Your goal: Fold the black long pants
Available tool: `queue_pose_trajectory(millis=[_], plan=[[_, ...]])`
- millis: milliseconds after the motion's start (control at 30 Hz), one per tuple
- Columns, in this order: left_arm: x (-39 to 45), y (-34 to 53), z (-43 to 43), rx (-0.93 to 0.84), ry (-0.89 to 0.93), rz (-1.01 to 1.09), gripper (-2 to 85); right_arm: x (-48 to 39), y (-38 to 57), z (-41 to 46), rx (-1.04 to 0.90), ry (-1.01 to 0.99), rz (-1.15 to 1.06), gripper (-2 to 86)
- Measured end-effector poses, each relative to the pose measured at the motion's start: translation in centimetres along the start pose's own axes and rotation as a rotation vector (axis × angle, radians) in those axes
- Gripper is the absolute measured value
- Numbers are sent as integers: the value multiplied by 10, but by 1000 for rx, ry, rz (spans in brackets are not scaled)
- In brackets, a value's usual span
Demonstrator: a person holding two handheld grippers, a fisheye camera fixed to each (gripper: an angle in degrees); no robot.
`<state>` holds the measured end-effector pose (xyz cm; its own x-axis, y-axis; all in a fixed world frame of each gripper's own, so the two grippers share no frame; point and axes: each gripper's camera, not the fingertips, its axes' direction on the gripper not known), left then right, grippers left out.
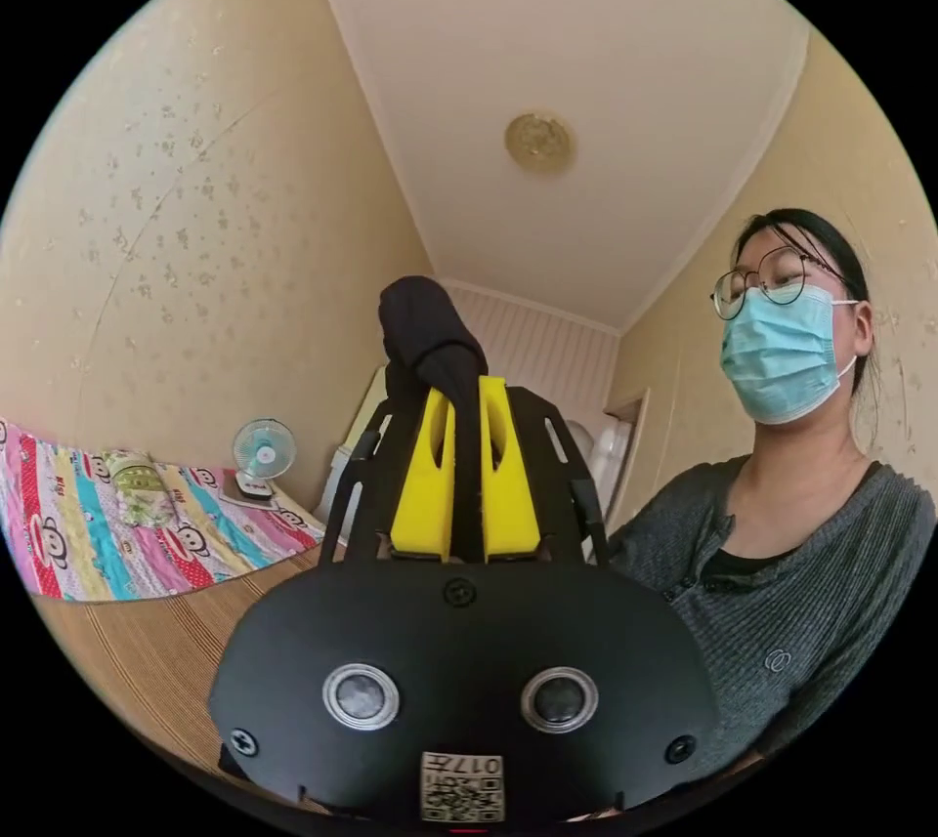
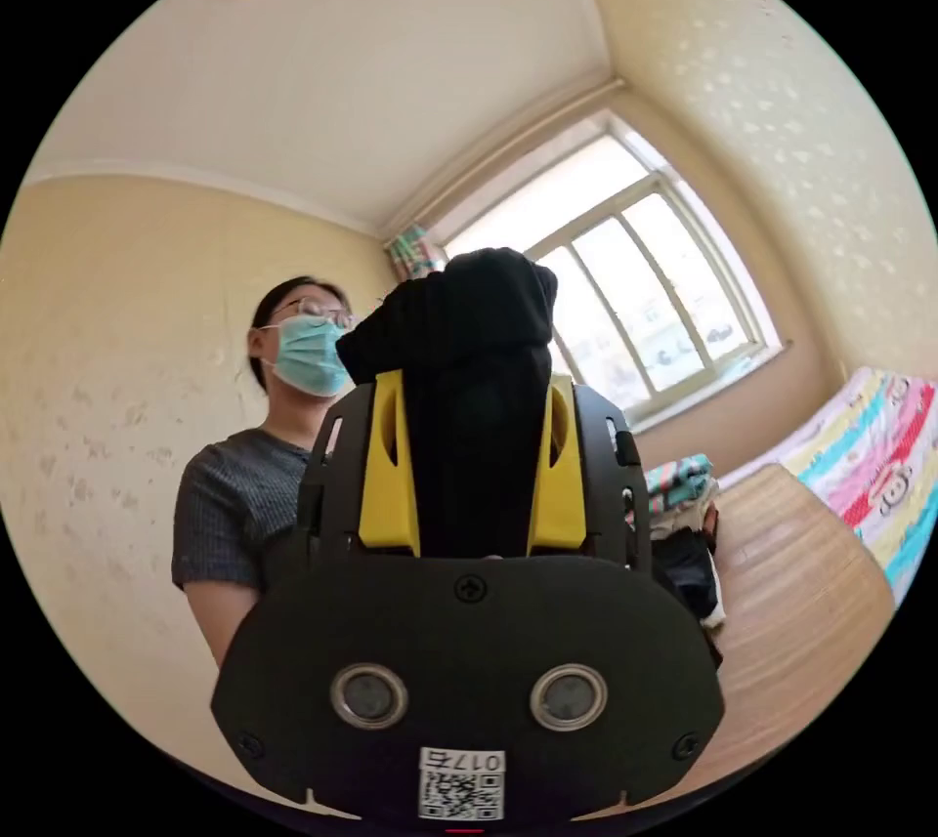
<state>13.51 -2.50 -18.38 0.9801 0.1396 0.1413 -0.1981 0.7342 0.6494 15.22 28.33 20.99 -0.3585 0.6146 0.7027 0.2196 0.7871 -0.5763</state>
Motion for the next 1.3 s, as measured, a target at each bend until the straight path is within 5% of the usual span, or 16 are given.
queue_pose_trajectory(millis=[233,433,700,800,967,1033,1200,1300], plan=[[58,-28,-6,7,-71,108,38,49,117,-42,363,-166,170,165],[112,-47,15,-131,-18,207,36,87,147,-12,359,-57,294,216],[203,-66,-12,-88,296,366,27,74,130,54,22,573,171,244],[235,-70,-24,-32,506,459,26,97,130,68,1,359,214,248],[244,-76,-23,70,866,427,27,135,118,110,35,-423,206,250],[235,-76,-20,126,945,341,27,137,107,136,-44,-477,226,247],[220,-61,5,241,1231,195,29,137,83,193,-202,-250,234,250],[219,-55,30,276,1353,122,30,152,79,225,-231,-400,303,251]])
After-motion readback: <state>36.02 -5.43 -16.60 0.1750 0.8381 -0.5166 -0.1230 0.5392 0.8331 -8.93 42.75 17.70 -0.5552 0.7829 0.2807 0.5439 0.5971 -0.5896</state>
